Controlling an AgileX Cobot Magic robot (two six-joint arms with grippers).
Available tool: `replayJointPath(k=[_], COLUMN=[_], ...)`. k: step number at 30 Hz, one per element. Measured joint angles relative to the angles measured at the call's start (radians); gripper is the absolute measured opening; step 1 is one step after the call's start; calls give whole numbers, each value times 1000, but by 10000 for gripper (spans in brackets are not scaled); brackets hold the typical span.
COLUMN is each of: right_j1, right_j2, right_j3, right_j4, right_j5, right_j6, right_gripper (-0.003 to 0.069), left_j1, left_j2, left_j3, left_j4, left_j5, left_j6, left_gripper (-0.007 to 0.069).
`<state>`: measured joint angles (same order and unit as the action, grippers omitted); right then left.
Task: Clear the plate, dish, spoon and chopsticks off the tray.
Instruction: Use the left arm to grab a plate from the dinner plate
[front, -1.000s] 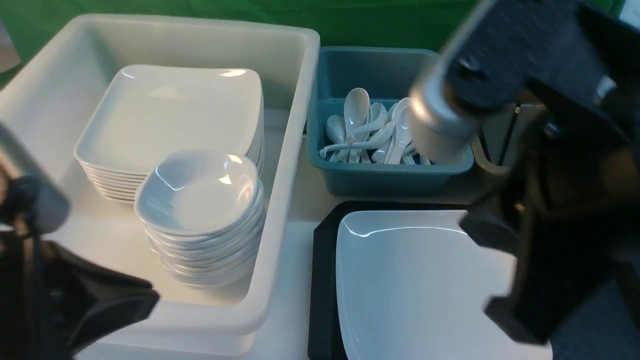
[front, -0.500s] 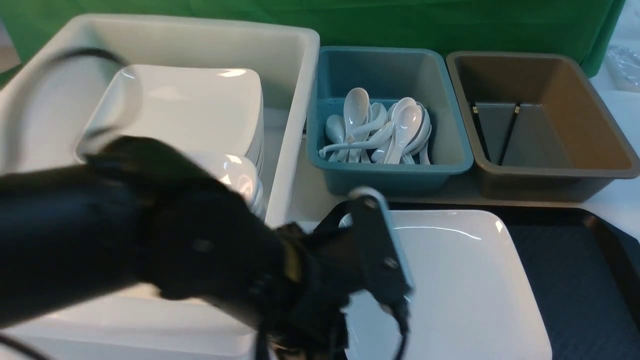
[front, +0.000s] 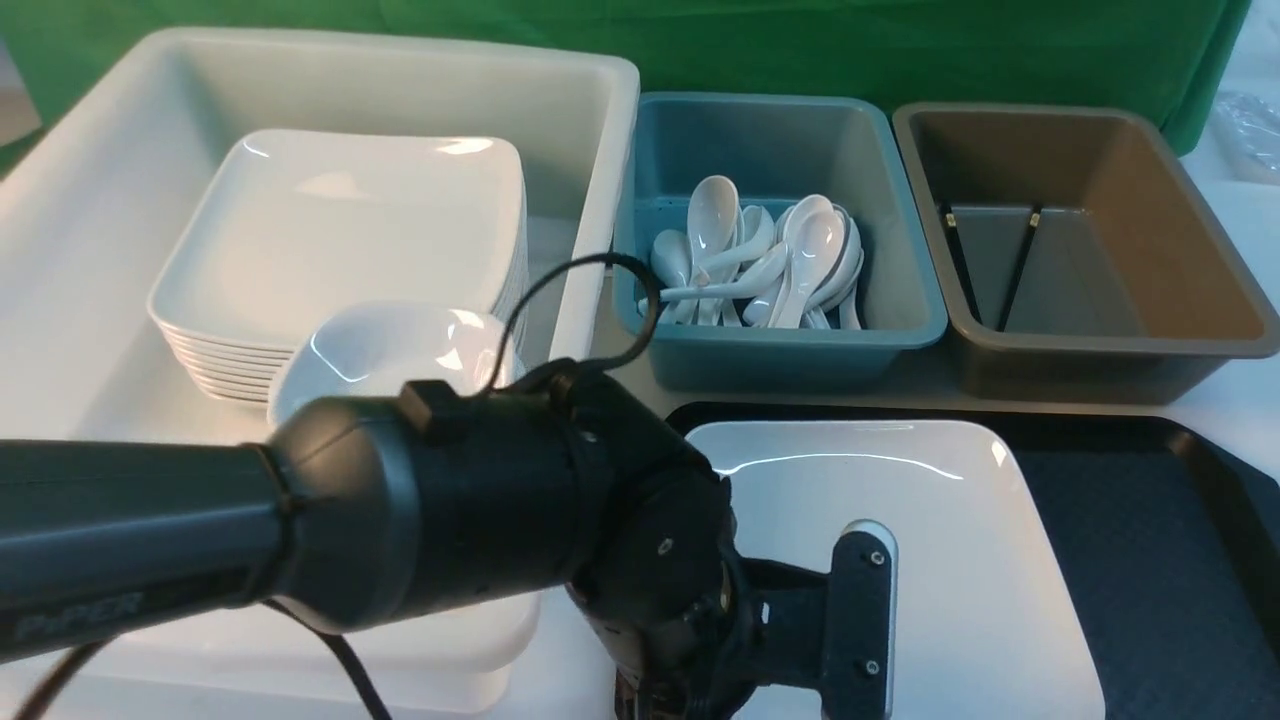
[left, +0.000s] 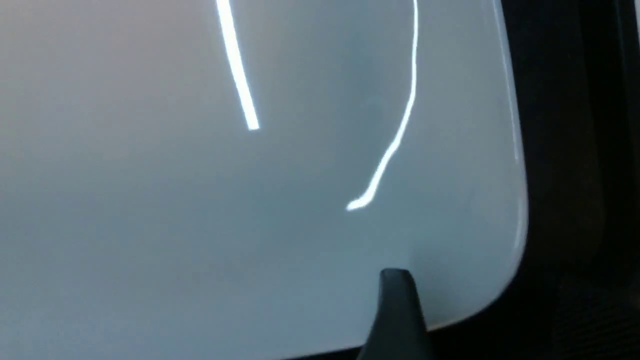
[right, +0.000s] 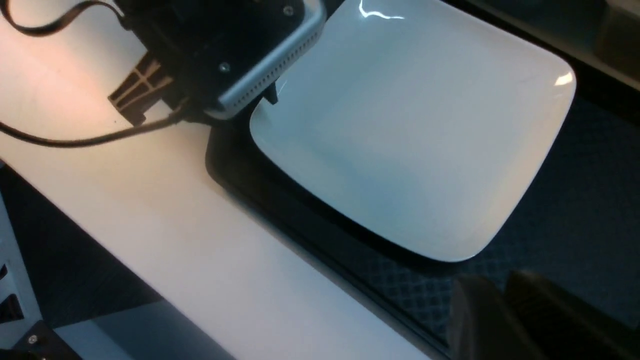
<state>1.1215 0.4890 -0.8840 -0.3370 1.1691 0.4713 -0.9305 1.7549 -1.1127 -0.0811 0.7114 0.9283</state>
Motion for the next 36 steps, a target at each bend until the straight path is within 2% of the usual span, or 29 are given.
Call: replayJointPath(k=[3,9,16,22,31,36], right_j1=[0,0,0,0,0,0], right_j2=[0,0,0,0,-1,-1], right_j3=[0,0,1,1,1,1], right_j4=[0,0,0,0,0,0], right_j5=[-1,-1,-1,-1,-2,-2], right_j6=[-11,-17,-19,-19,-19,-19], right_gripper=[126,134,147,161,168,175], left_j1=[0,0,0,0,-2,-3], left_j2=[15,47,30,-46,-36,-16], left_j3=[-1,-9,-9,-9,48,75], left_j4=[26,87,-20,-42,-87,-91], left_j5=[-64,-94,-50,-38,-1,-55], left_j6=[11,15,169,173,230,244], left_gripper=[443,431,422,422,422,422])
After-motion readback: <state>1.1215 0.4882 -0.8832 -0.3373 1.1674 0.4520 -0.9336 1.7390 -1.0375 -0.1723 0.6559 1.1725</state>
